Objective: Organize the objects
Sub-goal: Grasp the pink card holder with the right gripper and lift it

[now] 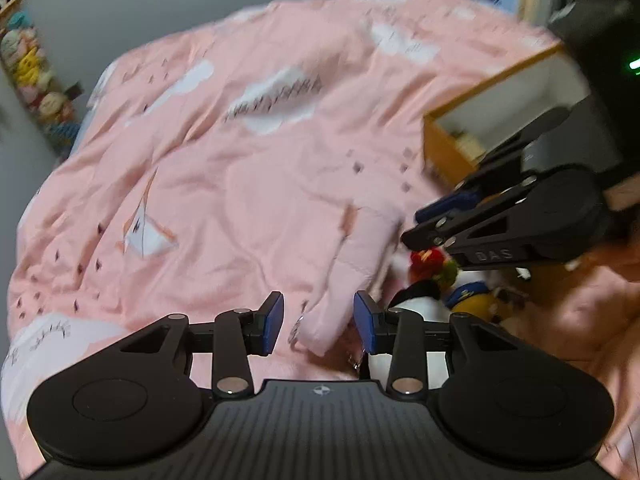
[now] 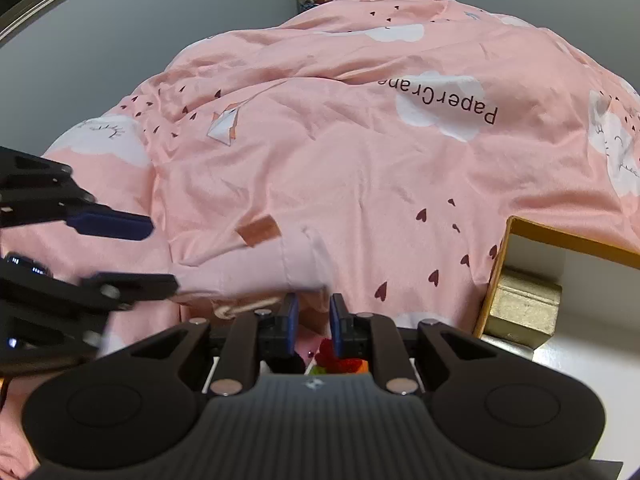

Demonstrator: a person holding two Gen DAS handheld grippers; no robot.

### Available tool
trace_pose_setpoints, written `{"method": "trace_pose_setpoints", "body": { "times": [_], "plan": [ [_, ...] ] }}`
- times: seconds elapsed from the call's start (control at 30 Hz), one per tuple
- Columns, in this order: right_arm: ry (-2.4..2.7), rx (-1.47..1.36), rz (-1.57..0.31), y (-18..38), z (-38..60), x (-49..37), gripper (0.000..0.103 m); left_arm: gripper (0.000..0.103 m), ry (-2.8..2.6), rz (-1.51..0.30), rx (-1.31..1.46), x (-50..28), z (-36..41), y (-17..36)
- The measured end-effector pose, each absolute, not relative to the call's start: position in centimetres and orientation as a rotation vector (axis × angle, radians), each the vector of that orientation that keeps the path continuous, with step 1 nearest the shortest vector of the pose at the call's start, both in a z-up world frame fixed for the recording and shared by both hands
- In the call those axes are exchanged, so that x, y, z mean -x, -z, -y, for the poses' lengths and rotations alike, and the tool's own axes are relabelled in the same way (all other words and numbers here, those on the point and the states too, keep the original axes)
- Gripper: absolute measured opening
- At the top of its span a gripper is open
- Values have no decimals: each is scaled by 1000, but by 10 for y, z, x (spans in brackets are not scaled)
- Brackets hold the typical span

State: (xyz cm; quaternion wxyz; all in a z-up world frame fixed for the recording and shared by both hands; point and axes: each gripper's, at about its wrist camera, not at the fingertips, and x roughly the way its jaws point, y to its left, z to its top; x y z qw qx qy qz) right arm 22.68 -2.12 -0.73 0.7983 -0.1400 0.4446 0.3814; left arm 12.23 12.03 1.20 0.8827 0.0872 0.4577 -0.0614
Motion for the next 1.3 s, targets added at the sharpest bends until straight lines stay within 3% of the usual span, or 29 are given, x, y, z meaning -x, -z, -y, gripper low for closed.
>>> {"method": "trace_pose_setpoints", "body": {
  "times": [0.2, 0.4, 0.53, 0.6, 0.97, 1.13, 1.2, 1.3],
  "plan": [
    [-779, 264, -946, 4, 31, -225, 19, 45, 92, -879, -448, -78, -127, -11],
    [-740, 258, -948, 3, 32, -229, 19, 45, 92, -1006, -489, -62, -131, 20],
    [-771, 320, -987, 7, 21, -232, 19, 48, 17, -918, -501, -62, -139, 9],
    [-795, 371, -1023, 11, 10, -235, 19, 48, -10, -837, -570, -62, -138, 4],
    [-784, 372, -1361, 56, -36, -268, 19, 49, 37, -813, -414, -85, -151, -13],
    [-690, 363, -1485, 78, -41, -279, 37, 49, 65, -823, -340, -90, -156, -14],
    [-665, 337, -1522, 84, -39, -284, 57, 50, 74, -830, -307, -94, -159, -13],
    [-674, 248, -1617, 100, -34, -292, 68, 56, 88, -847, -261, -102, -163, -11]
  ]
}}
